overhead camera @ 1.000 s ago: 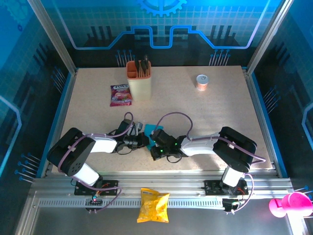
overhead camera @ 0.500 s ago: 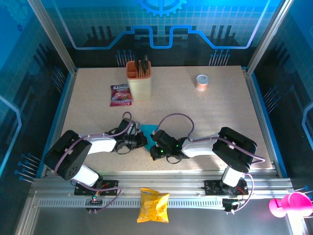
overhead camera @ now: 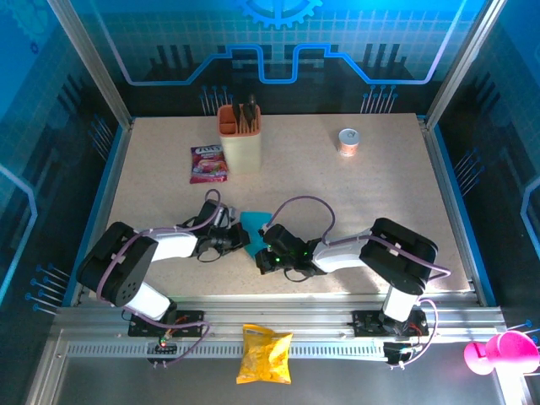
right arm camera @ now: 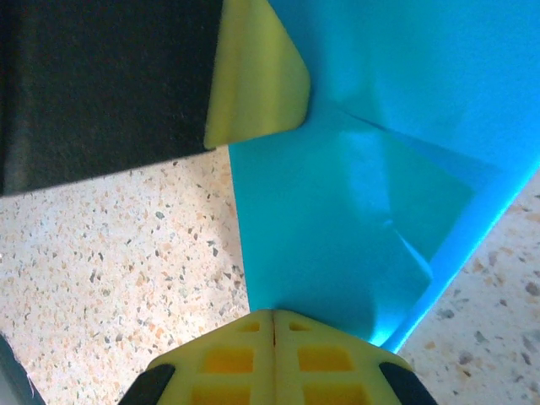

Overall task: Fold a paper plane with a square sheet of paper (pick it up from the middle)
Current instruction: Third fold the triangle at the center of the table.

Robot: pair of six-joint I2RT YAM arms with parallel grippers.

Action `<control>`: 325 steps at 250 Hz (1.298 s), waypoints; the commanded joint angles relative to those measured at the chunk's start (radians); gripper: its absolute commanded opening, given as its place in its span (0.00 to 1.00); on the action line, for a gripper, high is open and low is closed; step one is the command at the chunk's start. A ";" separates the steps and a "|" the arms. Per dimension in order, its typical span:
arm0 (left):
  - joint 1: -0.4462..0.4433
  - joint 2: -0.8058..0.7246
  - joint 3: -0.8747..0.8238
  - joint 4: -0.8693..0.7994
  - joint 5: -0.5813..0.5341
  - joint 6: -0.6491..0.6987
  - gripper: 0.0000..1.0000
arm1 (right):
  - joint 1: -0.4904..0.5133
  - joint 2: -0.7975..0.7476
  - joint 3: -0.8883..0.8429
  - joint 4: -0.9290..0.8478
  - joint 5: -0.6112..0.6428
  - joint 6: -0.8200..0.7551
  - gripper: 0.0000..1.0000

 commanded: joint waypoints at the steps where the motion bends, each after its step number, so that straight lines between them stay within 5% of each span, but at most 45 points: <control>1: 0.065 -0.003 0.018 -0.094 -0.123 0.046 0.00 | 0.002 0.079 -0.076 -0.235 0.015 0.014 0.00; 105: 0.152 -0.040 0.043 -0.137 -0.123 0.044 0.00 | -0.001 0.065 -0.065 -0.279 0.031 -0.010 0.00; 197: -0.039 -0.279 -0.014 -0.160 -0.130 -0.022 0.00 | -0.004 0.071 -0.051 -0.300 0.023 -0.033 0.00; 325: -0.127 -0.001 -0.021 0.035 -0.121 -0.113 0.00 | -0.002 0.051 -0.068 -0.236 -0.026 -0.069 0.00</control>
